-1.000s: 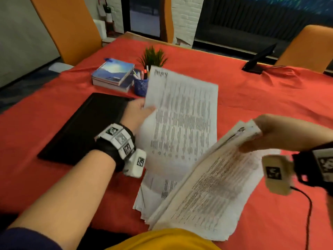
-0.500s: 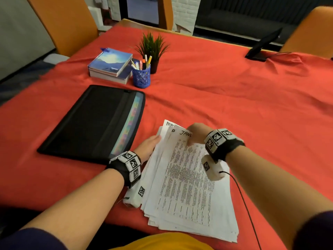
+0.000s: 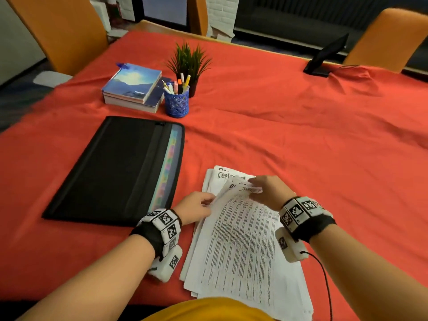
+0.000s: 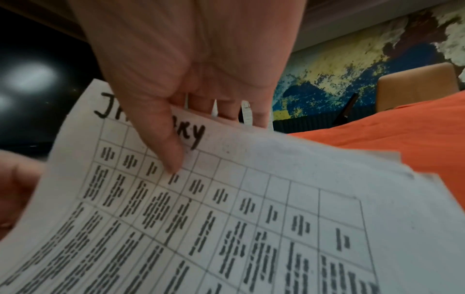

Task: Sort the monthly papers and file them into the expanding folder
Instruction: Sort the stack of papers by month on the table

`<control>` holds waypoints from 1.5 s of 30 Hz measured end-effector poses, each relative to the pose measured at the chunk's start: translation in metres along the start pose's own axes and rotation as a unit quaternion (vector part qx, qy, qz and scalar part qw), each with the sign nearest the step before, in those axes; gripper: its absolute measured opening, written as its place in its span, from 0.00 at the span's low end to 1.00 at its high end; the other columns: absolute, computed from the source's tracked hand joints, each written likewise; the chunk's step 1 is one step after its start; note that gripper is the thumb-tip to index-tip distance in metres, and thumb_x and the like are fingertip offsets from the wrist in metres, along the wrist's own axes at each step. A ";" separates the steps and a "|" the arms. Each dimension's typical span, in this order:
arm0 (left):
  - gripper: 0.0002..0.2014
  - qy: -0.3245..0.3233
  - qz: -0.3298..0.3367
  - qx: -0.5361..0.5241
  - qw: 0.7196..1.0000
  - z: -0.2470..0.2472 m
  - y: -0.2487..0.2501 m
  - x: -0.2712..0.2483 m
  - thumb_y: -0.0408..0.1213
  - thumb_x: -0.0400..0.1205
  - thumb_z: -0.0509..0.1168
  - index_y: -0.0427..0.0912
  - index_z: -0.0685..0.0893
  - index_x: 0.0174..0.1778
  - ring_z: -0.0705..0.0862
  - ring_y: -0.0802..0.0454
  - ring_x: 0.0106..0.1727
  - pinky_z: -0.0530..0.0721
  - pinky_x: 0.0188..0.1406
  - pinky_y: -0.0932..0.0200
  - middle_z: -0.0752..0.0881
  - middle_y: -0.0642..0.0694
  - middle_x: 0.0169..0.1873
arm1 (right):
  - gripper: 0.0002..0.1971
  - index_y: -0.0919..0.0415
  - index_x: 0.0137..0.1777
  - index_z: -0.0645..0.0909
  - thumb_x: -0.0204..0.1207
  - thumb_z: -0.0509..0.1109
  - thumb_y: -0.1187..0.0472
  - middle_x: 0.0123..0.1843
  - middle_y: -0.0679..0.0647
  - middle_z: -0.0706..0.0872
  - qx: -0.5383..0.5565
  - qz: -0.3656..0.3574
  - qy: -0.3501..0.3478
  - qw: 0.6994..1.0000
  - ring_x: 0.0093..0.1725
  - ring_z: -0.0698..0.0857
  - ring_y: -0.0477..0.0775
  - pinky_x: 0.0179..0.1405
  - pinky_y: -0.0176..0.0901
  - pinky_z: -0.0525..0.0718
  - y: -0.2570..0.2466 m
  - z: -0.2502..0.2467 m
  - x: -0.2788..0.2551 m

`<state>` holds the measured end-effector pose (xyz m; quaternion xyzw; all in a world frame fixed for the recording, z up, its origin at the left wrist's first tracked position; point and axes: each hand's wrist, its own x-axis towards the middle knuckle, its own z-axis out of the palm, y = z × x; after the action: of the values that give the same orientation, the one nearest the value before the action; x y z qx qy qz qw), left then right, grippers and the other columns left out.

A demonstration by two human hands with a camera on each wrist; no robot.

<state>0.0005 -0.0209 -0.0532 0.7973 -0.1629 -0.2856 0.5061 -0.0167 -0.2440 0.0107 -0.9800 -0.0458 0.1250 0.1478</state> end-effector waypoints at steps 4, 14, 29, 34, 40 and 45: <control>0.14 0.095 -0.032 0.021 0.995 -0.015 -0.006 0.019 0.22 0.77 0.60 0.37 0.86 0.53 0.79 0.53 0.49 0.75 0.44 0.69 0.83 0.44 0.46 | 0.02 0.65 0.40 0.86 0.68 0.72 0.69 0.38 0.58 0.86 -0.028 -0.063 0.079 0.994 0.41 0.84 0.61 0.43 0.54 0.83 0.005 0.014 -0.013; 0.10 0.170 -0.052 0.017 0.984 0.003 0.002 0.044 0.24 0.73 0.65 0.45 0.80 0.38 0.79 0.51 0.38 0.79 0.42 0.61 0.79 0.54 0.29 | 0.05 0.63 0.39 0.87 0.69 0.70 0.71 0.36 0.56 0.86 -0.061 -0.054 0.116 0.990 0.40 0.83 0.61 0.36 0.53 0.84 0.004 0.025 -0.020; 0.29 0.086 -0.095 0.260 0.957 0.016 0.000 0.054 0.48 0.70 0.73 0.42 0.71 0.64 0.77 0.44 0.60 0.77 0.58 0.51 0.77 0.45 0.59 | 0.08 0.62 0.42 0.86 0.69 0.68 0.73 0.39 0.56 0.86 -0.018 -0.061 0.074 0.995 0.41 0.83 0.59 0.38 0.42 0.76 0.012 0.024 -0.031; 0.18 0.063 -0.091 0.296 0.949 0.017 0.005 0.057 0.39 0.71 0.71 0.41 0.76 0.55 0.78 0.42 0.57 0.78 0.55 0.52 0.76 0.42 0.57 | 0.06 0.62 0.42 0.87 0.70 0.71 0.72 0.44 0.57 0.86 0.003 -0.062 0.070 0.996 0.46 0.83 0.60 0.44 0.47 0.81 0.019 0.023 -0.030; 0.05 0.063 -0.012 0.151 0.986 0.006 0.010 0.042 0.31 0.74 0.68 0.39 0.81 0.44 0.83 0.47 0.45 0.81 0.46 0.54 0.86 0.45 0.44 | 0.09 0.61 0.40 0.88 0.63 0.75 0.74 0.70 0.65 0.76 -0.008 -0.077 0.099 0.992 0.69 0.75 0.67 0.65 0.56 0.73 0.027 0.025 -0.032; 0.11 0.043 0.015 0.117 0.992 0.013 0.011 0.027 0.29 0.73 0.71 0.46 0.77 0.32 0.78 0.55 0.34 0.78 0.37 0.60 0.80 0.51 0.30 | 0.12 0.61 0.37 0.87 0.58 0.77 0.76 0.61 0.65 0.82 -0.012 -0.097 0.122 0.988 0.59 0.82 0.68 0.55 0.60 0.82 0.028 0.027 -0.031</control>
<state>0.0136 -0.0501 -0.0556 0.8602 -0.1852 -0.2224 0.4200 -0.0525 -0.2673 -0.0159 -0.9805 -0.1239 -0.0109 0.1524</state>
